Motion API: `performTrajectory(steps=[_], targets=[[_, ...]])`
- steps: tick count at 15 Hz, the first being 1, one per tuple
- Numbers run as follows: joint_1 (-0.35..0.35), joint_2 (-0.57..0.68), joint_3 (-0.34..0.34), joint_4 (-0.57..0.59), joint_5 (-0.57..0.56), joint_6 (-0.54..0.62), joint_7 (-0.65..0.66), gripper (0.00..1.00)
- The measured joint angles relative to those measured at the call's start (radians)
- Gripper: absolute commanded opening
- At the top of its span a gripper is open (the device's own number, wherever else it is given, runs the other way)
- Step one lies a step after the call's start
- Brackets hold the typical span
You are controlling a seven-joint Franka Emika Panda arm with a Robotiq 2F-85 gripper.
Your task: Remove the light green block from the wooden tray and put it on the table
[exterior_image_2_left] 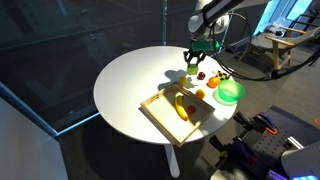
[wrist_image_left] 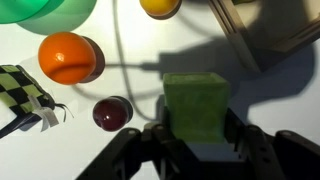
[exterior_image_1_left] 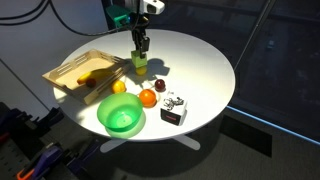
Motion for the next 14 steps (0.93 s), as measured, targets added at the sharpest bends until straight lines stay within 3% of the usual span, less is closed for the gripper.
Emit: performTrajectory(steps=[14], targets=[[-0.044,0.158,-0.028,0.166,0.023,0.0,0.025,0.29]])
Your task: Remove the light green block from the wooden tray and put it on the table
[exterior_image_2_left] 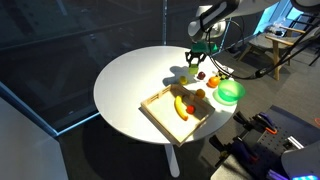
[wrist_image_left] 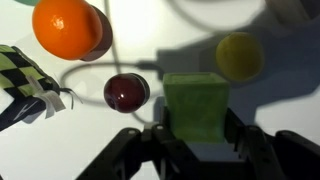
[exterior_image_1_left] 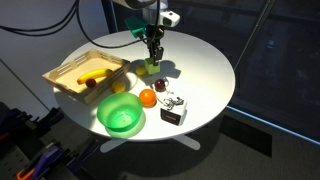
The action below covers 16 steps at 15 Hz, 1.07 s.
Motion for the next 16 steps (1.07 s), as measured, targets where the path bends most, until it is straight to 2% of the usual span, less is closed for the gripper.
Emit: performTrajectory(steps=[7,8,9,11,14,16], targets=[[0.0,0.065,0.0,0.041,0.0,0.0,0.005,0.29],[0.0,0.072,0.0,0.045,0.0,0.0,0.005,0.45],[0.0,0.078,0.0,0.049,0.0,0.0,0.005,0.79],[0.0,0.088,0.0,0.056,0.0,0.0,0.005,0.79],[0.0,0.096,0.0,0.066,0.0,-0.002,0.005,0.99],[0.0,0.096,0.001,0.069,0.0,-0.004,0.005,1.0]])
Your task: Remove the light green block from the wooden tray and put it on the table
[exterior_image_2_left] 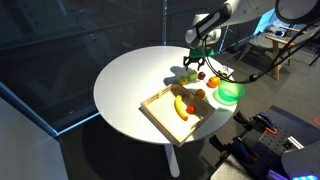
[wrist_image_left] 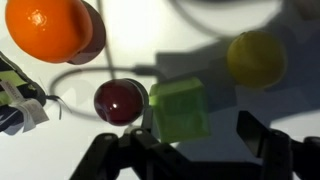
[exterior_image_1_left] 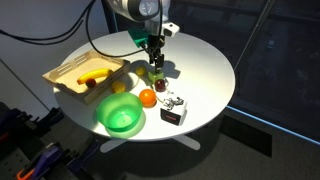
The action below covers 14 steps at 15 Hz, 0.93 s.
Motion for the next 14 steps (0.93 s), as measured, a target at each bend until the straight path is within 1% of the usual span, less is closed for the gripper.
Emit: performTrajectory(steps=[5,10,14], targets=[[0.0,0.0,0.006,0.005,0.0,-0.009,0.0,1.0],[0.002,-0.012,0.027,0.013,0.0,-0.037,-0.001,1.0],[0.018,-0.039,0.036,0.014,0.0,-0.064,-0.001,1.0]])
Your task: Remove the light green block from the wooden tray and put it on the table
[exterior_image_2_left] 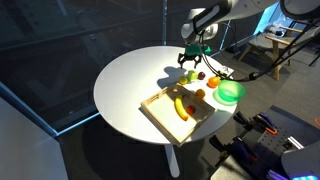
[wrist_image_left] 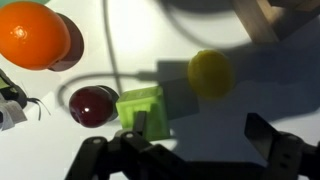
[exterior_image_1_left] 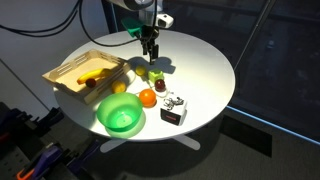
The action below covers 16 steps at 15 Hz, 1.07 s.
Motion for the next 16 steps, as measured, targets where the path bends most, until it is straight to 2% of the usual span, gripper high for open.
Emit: performTrajectory(steps=[16], targets=[[0.115,-0.162,-0.003,-0.043,-0.046,-0.079,0.004,1.0]])
